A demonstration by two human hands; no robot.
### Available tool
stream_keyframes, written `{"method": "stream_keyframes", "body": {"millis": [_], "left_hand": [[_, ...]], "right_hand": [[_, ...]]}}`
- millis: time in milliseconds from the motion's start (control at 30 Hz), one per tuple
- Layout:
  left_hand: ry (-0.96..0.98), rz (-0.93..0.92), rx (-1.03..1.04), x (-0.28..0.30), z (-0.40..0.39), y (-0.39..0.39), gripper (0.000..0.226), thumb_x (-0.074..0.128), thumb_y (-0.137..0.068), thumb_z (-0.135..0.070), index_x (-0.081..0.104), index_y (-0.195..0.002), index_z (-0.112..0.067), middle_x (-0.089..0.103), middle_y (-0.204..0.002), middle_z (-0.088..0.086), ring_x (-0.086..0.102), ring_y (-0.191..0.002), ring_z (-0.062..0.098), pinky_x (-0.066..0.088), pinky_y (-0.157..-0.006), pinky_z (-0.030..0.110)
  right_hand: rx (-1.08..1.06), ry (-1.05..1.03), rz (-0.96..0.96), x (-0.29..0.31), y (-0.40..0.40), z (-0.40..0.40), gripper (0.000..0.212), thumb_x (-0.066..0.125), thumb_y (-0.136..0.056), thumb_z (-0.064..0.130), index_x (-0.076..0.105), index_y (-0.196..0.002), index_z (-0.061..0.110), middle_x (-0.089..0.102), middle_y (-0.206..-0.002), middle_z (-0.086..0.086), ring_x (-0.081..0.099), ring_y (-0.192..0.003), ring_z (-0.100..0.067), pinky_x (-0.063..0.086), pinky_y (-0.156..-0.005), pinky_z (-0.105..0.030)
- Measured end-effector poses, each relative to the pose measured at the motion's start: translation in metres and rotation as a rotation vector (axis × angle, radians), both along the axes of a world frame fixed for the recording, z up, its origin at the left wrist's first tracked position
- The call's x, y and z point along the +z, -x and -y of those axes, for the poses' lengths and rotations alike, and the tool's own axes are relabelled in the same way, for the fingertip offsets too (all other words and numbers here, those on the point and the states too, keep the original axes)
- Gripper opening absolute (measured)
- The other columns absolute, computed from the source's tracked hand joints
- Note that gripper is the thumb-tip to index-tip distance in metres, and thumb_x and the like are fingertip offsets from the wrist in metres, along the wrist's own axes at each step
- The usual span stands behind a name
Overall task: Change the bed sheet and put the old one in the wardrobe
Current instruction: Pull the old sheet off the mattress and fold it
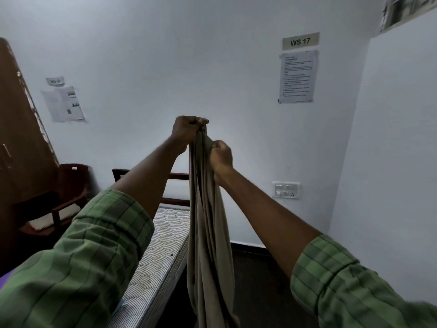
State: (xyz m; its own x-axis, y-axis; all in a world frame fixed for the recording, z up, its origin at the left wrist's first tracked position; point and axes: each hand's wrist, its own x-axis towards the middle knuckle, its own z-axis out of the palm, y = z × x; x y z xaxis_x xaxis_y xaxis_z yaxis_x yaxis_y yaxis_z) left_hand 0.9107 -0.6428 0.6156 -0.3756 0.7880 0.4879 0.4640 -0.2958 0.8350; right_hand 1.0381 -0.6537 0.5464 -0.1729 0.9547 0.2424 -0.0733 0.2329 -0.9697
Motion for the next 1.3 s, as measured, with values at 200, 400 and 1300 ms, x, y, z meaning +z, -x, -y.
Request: {"method": "stream_keyframes", "body": {"millis": [200, 400, 1300], "left_hand": [[-0.006, 0.167, 0.070, 0.003, -0.001, 0.018, 0.008, 0.075, -0.094, -0.021, 0.081, -0.089, -0.020, 0.077, -0.087, -0.003, 0.069, -0.081, 0.007, 0.056, -0.075, 0.021], [0.069, 0.125, 0.042, 0.010, -0.007, 0.000, 0.011, 0.068, -0.099, -0.013, 0.078, -0.099, -0.012, 0.073, -0.089, 0.006, 0.068, -0.072, 0.011, 0.059, -0.065, 0.020], [0.047, 0.230, -0.340, 0.031, -0.007, -0.040, 0.045, 0.027, -0.095, 0.010, 0.053, -0.082, -0.025, 0.049, -0.071, -0.007, 0.041, -0.066, 0.012, 0.039, -0.069, 0.025]], "right_hand": [[0.258, 0.328, -0.668, 0.017, -0.055, -0.056, 0.017, 0.050, -0.087, 0.008, 0.050, -0.075, 0.020, 0.046, -0.066, -0.004, 0.047, -0.052, -0.018, 0.049, -0.057, -0.023], [0.308, 0.080, -0.165, 0.021, -0.079, -0.053, 0.035, 0.077, -0.089, 0.043, 0.069, -0.102, 0.011, 0.049, -0.062, 0.005, 0.043, -0.053, -0.011, 0.038, -0.051, -0.024], [0.227, -0.197, 0.060, 0.016, -0.080, -0.056, 0.022, 0.082, -0.085, 0.023, 0.072, -0.076, 0.005, 0.071, -0.077, -0.006, 0.063, -0.071, -0.015, 0.051, -0.069, -0.029]]}}
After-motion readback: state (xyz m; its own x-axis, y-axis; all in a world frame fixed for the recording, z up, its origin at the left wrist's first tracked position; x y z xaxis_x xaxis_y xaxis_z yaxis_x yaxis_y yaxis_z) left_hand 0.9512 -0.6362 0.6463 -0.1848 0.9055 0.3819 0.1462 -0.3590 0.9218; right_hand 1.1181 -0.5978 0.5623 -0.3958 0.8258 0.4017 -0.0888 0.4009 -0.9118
